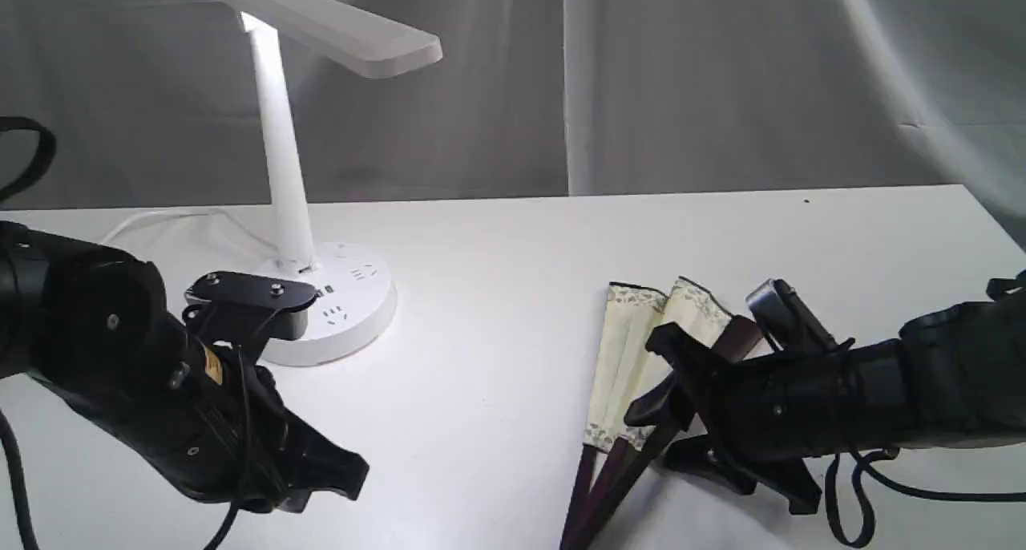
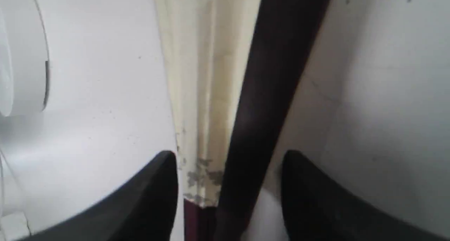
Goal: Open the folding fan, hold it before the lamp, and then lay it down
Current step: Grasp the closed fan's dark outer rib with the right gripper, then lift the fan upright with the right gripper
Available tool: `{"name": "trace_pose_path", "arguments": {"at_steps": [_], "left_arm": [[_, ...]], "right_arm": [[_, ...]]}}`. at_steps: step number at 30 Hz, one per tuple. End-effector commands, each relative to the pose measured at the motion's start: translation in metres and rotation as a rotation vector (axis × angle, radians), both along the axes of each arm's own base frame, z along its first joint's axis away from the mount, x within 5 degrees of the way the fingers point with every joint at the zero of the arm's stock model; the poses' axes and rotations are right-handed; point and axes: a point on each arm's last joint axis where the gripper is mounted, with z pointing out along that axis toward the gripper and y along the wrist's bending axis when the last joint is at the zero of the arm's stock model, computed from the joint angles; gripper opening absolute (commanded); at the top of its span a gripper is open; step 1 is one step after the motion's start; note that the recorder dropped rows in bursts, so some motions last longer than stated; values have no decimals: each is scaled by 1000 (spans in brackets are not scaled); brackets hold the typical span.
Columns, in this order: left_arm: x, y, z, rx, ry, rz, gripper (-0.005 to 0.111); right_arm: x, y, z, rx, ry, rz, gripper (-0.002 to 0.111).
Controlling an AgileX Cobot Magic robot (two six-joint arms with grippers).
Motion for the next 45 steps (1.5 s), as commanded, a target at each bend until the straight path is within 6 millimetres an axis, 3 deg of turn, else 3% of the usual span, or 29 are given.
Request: {"name": "trace_pose_path", "arguments": {"at_steps": [1,12,19,21,28,31,45], "left_arm": [[2,-2,3,-12,-18,-1,20],[2,-3,3,-13,-20,-1,20],[2,-3,3,-13,-20,-1,20],[2,-3,3,-13,-20,-1,20],[2,-3,3,-13,-20,-1,20],[2,-3,3,-13,-20,-1,20],[4,-3,4,-23,-46,1,20]], "right_arm": [[1,0,0,-13,3,-13,47],[-1,5,-2,-38,7,-7,47],[0,7,-16,-17,48,4,46],[0,8,-17,-6,52,10,43],[-1,10,-15,16,47,30,13],[-2,13,-14,43,37,58,5],[-7,15,8,15,-49,200,2]]}}
